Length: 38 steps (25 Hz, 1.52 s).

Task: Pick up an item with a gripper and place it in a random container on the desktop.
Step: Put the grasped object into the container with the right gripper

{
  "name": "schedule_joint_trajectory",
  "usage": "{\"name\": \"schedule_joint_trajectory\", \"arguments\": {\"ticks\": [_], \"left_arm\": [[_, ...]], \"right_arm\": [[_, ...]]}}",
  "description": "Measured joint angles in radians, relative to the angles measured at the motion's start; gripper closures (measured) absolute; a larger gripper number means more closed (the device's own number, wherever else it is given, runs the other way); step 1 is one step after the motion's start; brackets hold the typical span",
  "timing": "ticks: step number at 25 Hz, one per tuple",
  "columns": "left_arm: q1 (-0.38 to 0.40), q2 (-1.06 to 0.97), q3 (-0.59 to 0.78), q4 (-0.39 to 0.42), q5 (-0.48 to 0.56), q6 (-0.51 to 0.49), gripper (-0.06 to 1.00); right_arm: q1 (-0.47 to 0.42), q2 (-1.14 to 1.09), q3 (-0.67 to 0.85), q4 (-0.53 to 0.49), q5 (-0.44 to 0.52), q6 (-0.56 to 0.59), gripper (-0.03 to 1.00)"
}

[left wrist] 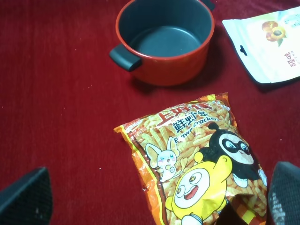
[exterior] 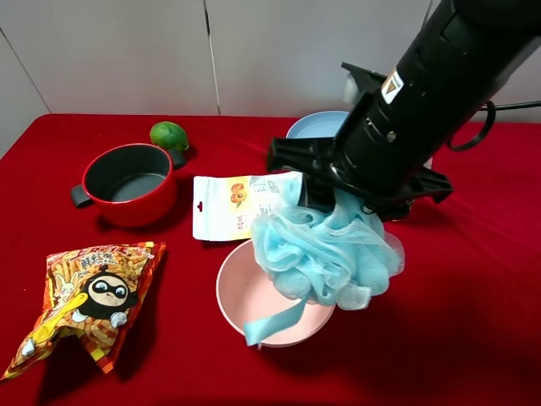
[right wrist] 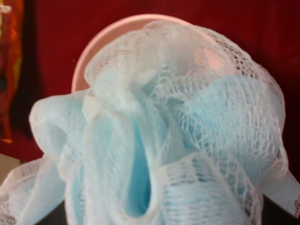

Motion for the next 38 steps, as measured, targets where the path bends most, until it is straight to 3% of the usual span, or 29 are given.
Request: {"name": "schedule_joint_trajectory", "arguments": {"ticks": [11,27,32,38], "left_arm": [[0.000,0.000,0.000,0.000,0.000,0.000,0.04],[0.000,0.000,0.000,0.000,0.000,0.000,0.04],[0.000,0.000,0.000,0.000,0.000,0.000,0.04],[0.000,0.000,0.000,0.000,0.000,0.000,0.04]], "right_arm": [[0.060,0.133,-0.001,-0.015,-0.124,0.000,0.62],[0.060,0.164,-0.001,-0.092,-0.146,-0.025,0.63],[0.060,0.164,-0.001,-0.108,-0.143,-0.026,0.33],[0.060,0.164,-0.001,-0.115,-0.143,-0.026,0.28]]}}
